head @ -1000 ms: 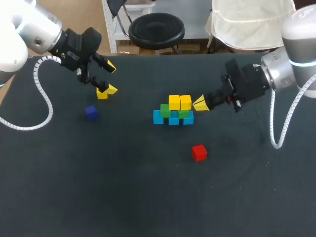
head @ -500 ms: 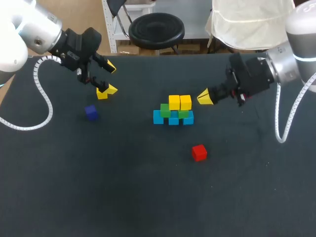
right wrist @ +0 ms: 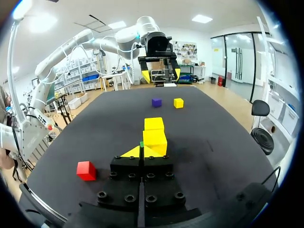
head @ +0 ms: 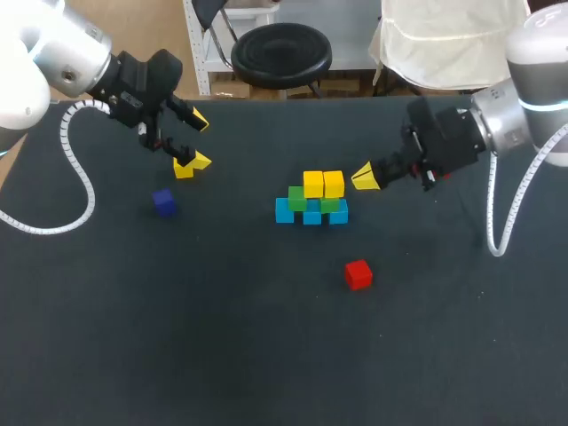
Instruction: Place the blue cubes, place green cubes on the blue cubes, place the yellow cubes on the green cubes, then place the red cubes on the yellow cubes, and place purple cube on the red cubes.
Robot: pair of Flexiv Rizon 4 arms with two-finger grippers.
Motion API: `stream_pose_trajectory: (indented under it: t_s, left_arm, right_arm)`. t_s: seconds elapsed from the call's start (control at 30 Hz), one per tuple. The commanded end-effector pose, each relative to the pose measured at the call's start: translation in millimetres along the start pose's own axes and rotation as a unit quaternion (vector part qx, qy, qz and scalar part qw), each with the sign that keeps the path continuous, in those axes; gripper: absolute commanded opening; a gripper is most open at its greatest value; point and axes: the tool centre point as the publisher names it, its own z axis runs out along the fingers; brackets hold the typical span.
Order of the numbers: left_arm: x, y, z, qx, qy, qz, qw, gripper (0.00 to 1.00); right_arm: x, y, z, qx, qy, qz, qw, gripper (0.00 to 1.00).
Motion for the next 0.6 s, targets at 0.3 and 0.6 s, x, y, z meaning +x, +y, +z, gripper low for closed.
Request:
stream_pose_trajectory:
  t_s: [0.3,0.6]
  left_arm:
    - [-0.7,0.8,-0.1,0.001,0.002,0.000,1.000,1.00]
    - [-0.7,0.8,-0.1,0.001,0.002,0.000,1.000,1.00]
  right_arm:
    - [3.2,-4.1,6.6,-0.009,-0.006,0.002,1.000,0.00]
    - [3.7,1.0,10.2,-0.010,-0.009,0.004,1.000,0.00]
